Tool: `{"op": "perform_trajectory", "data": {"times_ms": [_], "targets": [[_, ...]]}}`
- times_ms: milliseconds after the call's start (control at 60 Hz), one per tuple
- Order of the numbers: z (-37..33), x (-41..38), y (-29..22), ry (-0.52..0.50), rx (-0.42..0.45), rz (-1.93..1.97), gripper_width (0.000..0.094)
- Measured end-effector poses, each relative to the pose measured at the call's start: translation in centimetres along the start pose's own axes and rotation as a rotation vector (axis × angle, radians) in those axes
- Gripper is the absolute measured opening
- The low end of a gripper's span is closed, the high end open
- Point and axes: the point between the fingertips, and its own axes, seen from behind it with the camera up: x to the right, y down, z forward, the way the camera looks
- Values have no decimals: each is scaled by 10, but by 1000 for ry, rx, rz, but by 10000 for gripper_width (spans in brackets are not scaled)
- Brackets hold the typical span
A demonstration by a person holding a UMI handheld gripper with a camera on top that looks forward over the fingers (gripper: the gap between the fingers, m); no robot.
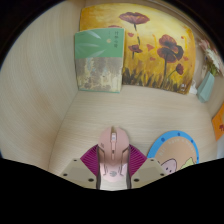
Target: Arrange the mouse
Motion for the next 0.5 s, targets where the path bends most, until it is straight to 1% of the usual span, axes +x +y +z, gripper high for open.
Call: {"op": "perform_trajectory", "data": {"times_ms": [100, 217, 250, 350, 433, 500], "targets": [[-18, -3, -14, -24, -10, -17, 346], [-81, 9, -89, -41, 134, -9, 346], [-101, 20, -112, -32, 192, -16, 346], [-166, 58, -173, 16, 319, -27, 347], [-206, 95, -196, 43, 408, -15, 346], [-222, 127, -196, 62, 424, 5, 344]]}}
